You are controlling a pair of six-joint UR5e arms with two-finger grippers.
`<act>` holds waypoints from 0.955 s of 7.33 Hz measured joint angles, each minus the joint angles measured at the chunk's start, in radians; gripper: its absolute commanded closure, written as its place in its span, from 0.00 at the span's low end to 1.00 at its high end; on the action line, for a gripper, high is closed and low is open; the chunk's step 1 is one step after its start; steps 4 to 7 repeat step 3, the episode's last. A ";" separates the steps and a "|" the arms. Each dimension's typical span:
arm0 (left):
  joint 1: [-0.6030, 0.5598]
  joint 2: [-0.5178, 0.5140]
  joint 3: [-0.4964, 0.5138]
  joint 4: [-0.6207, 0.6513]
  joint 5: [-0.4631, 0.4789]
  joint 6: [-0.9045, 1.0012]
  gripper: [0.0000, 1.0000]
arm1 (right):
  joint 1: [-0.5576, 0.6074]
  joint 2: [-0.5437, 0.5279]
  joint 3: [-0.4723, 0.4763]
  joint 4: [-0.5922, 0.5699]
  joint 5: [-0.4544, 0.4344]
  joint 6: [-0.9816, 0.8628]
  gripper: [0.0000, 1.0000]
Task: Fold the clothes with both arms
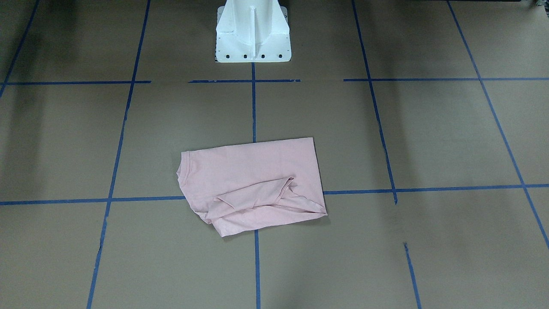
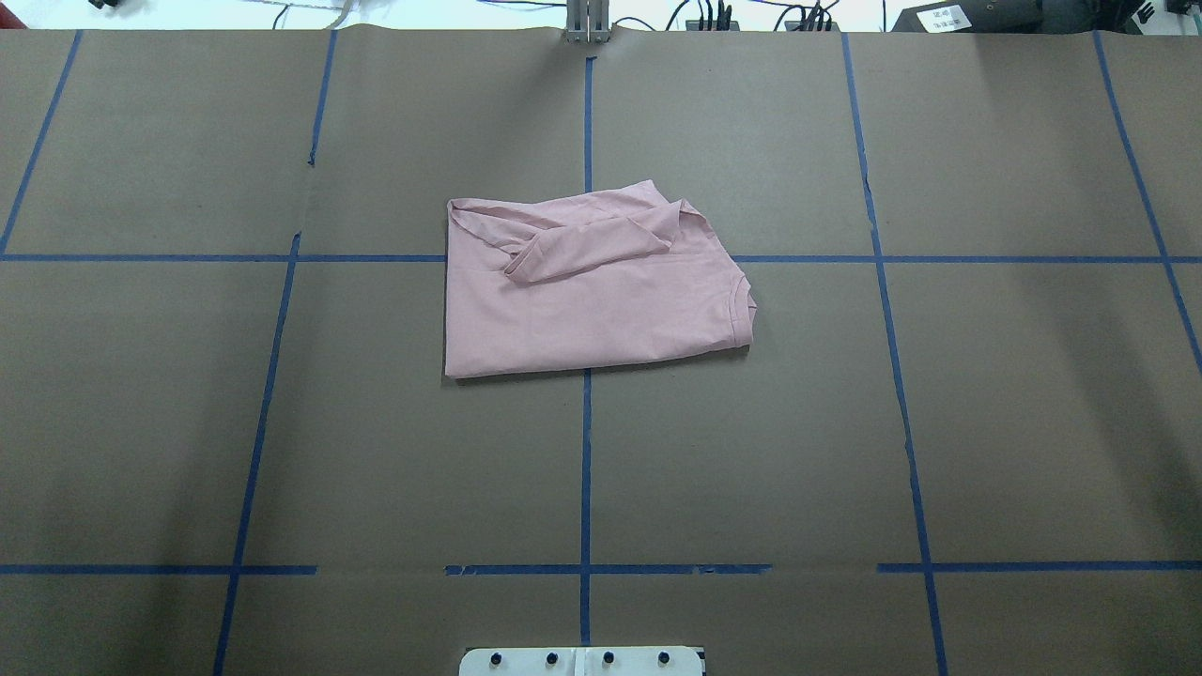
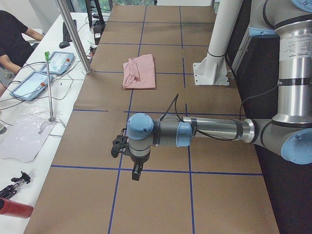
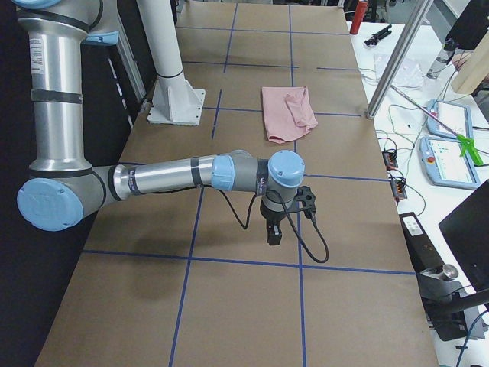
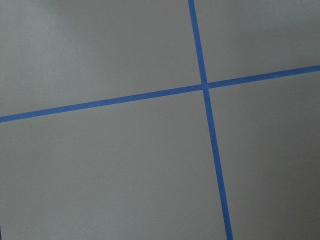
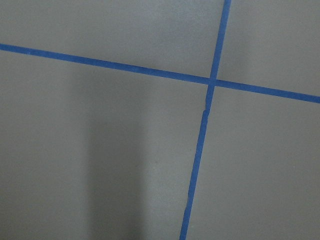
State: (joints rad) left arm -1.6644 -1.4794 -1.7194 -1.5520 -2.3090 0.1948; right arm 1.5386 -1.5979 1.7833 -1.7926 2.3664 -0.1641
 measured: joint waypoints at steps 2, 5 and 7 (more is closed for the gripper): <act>0.000 0.000 -0.003 -0.002 -0.001 0.000 0.00 | 0.000 0.001 -0.001 -0.002 0.011 0.001 0.00; 0.000 -0.001 -0.006 -0.002 -0.001 0.000 0.00 | 0.000 0.002 -0.001 -0.002 0.025 0.001 0.00; 0.000 -0.001 -0.006 -0.002 -0.001 0.000 0.00 | 0.000 0.002 -0.001 -0.002 0.025 0.001 0.00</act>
